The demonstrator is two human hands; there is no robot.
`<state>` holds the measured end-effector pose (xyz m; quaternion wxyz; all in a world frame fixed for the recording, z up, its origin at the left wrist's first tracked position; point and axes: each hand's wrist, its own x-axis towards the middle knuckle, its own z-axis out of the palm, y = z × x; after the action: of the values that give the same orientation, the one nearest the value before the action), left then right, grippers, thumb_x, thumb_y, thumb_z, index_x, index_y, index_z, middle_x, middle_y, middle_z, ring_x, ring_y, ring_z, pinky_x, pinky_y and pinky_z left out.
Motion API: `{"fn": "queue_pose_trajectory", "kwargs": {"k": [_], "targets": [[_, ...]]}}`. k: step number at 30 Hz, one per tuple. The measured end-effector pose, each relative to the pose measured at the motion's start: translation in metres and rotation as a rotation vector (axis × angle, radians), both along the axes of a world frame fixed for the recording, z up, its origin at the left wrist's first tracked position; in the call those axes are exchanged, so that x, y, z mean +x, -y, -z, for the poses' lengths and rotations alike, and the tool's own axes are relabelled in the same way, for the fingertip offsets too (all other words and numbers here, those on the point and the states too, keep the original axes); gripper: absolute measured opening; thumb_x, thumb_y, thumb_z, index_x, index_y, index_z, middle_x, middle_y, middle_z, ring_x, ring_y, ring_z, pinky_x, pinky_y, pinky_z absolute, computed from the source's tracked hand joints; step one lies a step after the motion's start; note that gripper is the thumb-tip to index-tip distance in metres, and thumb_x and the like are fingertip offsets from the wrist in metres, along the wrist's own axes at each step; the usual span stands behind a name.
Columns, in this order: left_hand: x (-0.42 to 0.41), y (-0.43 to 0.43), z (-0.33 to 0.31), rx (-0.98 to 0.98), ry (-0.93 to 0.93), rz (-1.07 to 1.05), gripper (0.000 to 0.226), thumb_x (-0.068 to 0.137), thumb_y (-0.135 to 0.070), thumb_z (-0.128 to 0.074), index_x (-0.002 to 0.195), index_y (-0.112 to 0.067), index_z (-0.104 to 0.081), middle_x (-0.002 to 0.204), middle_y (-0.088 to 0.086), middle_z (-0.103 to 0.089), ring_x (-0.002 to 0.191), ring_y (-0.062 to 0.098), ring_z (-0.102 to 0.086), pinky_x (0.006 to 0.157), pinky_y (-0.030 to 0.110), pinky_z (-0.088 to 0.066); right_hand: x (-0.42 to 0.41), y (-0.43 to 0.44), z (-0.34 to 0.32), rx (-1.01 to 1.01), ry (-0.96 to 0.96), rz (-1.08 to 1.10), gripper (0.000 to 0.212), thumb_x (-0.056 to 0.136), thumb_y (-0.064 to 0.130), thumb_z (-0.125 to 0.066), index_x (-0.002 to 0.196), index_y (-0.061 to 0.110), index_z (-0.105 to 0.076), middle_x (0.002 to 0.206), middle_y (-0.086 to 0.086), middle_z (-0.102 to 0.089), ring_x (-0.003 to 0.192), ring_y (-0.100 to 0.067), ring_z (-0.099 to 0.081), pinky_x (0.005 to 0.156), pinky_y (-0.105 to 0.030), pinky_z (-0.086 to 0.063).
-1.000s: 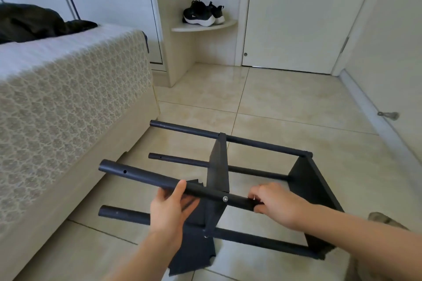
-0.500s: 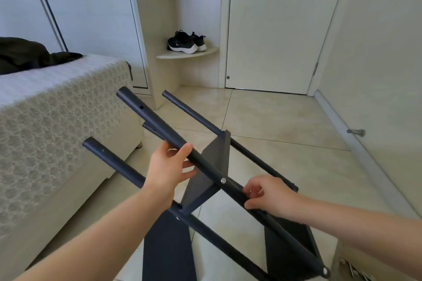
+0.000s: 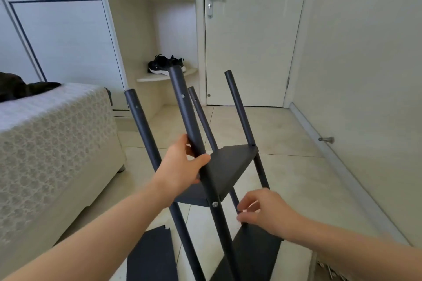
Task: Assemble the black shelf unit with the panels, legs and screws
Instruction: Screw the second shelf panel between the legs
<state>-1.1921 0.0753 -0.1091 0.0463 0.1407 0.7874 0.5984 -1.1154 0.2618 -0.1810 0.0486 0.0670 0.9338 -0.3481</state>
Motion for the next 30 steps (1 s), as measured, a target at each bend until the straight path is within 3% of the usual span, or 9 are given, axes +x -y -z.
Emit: {"fn": "queue_pose_trajectory", "kwargs": {"k": [6,10,14,17,20,24,30], "targets": [[0.024,0.026,0.005,-0.159,-0.068,0.17,0.03,0.093,-0.013,-0.066,0.115,-0.028,-0.053,0.111,-0.005,-0.066,0.09,0.014,-0.072,0.07,0.027,-0.061,0.013,-0.07,-0.015,-0.047,-0.143,0.277,0.004,0.091,0.024,-0.067,0.094,0.022,-0.069,0.097,0.007,-0.066,0.091,-0.006,-0.06,0.073,-0.016,-0.045],[0.033,0.042,0.006,-0.196,-0.07,0.265,0.031,0.093,-0.008,-0.065,0.116,-0.027,-0.055,0.105,-0.005,-0.07,0.095,0.011,-0.071,0.075,0.027,-0.061,0.011,-0.106,-0.007,-0.144,-0.087,0.488,0.036,0.091,0.03,-0.066,0.122,0.016,-0.054,0.111,-0.002,-0.058,0.103,-0.021,-0.058,0.09,-0.039,-0.052],[0.04,0.049,0.008,-0.244,-0.093,0.32,0.03,0.093,-0.006,-0.066,0.112,-0.028,-0.057,0.102,-0.009,-0.07,0.097,0.018,-0.071,0.079,0.033,-0.061,0.006,-0.119,-0.011,-0.337,-0.114,0.614,0.059,0.094,0.028,-0.062,0.143,0.015,-0.032,0.119,-0.007,-0.052,0.108,-0.027,-0.056,0.091,-0.044,-0.052],[0.043,0.052,0.011,-0.28,-0.113,0.332,0.027,0.094,-0.006,-0.065,0.109,-0.026,-0.058,0.104,-0.008,-0.07,0.097,0.026,-0.069,0.082,0.04,-0.061,0.004,-0.121,-0.018,-0.414,-0.158,0.636,0.055,0.096,0.02,-0.059,0.144,0.018,-0.03,0.116,-0.009,-0.055,0.104,-0.027,-0.056,0.085,-0.041,-0.052],[0.046,0.051,0.014,-0.32,-0.134,0.324,0.025,0.095,-0.007,-0.063,0.111,-0.024,-0.056,0.104,-0.014,-0.069,0.099,0.022,-0.069,0.085,0.04,-0.06,0.008,-0.122,-0.022,-0.385,-0.174,0.624,0.045,0.099,0.014,-0.052,0.141,0.016,-0.035,0.104,-0.006,-0.055,0.097,-0.025,-0.054,0.078,-0.037,-0.049],[0.043,0.049,0.017,-0.35,-0.162,0.274,0.027,0.096,-0.008,-0.061,0.114,-0.026,-0.054,0.103,-0.018,-0.068,0.1,0.018,-0.069,0.087,0.037,-0.059,0.016,-0.12,-0.026,-0.38,-0.168,0.614,0.037,0.1,0.011,-0.049,0.136,0.015,-0.039,0.109,-0.011,-0.056,0.099,-0.028,-0.056,0.083,-0.044,-0.05],[0.032,0.043,0.025,-0.297,-0.177,0.109,0.036,0.097,-0.003,-0.058,0.124,-0.024,-0.048,0.112,-0.006,-0.067,0.098,0.015,-0.071,0.091,0.04,-0.058,0.025,-0.115,-0.027,-0.306,-0.2,0.555,0.033,0.101,0.015,-0.049,0.131,0.021,-0.039,0.105,-0.008,-0.058,0.092,-0.024,-0.058,0.083,-0.047,-0.056]]}}
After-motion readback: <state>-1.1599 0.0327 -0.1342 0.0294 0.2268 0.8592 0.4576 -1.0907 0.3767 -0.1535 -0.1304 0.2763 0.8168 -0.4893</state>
